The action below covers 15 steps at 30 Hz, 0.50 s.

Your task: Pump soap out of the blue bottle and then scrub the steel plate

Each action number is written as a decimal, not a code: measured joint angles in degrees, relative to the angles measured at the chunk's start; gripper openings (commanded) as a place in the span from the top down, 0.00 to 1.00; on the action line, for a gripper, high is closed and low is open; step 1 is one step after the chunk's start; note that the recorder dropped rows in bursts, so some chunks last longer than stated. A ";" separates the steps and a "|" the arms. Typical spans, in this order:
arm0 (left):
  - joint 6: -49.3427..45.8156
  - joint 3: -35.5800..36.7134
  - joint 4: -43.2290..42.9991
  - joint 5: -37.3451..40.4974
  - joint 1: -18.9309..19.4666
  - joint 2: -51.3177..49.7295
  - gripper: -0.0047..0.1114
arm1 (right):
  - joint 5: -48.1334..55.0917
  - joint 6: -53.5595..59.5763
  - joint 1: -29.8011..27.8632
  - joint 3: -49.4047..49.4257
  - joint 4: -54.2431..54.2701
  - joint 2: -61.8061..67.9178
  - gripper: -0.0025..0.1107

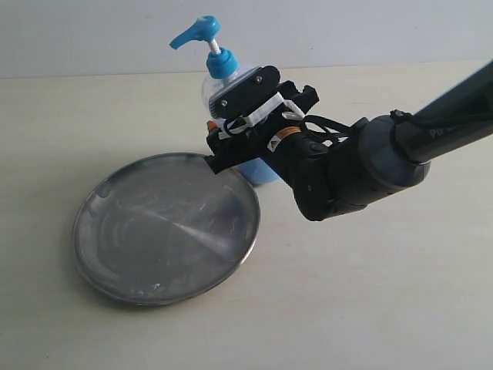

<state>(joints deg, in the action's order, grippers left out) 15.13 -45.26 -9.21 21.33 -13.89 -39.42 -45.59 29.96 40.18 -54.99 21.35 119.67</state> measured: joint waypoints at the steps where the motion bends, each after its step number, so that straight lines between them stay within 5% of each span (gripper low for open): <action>1: 0.00 0.00 0.00 0.00 0.00 -0.15 0.96 | 0.00 0.00 0.00 0.00 -0.11 0.00 0.98; 8: -1.01 0.00 1.38 0.09 0.00 -5.17 0.96 | 0.00 -0.10 0.00 0.00 -0.11 0.00 0.98; 15: -14.34 -1.18 9.21 7.04 0.00 -12.34 0.96 | 0.00 -0.10 0.00 0.00 -0.11 0.00 0.98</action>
<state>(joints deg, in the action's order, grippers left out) 0.79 -46.43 0.00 28.36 -13.89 -51.76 -45.59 29.86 40.18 -54.99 21.24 119.67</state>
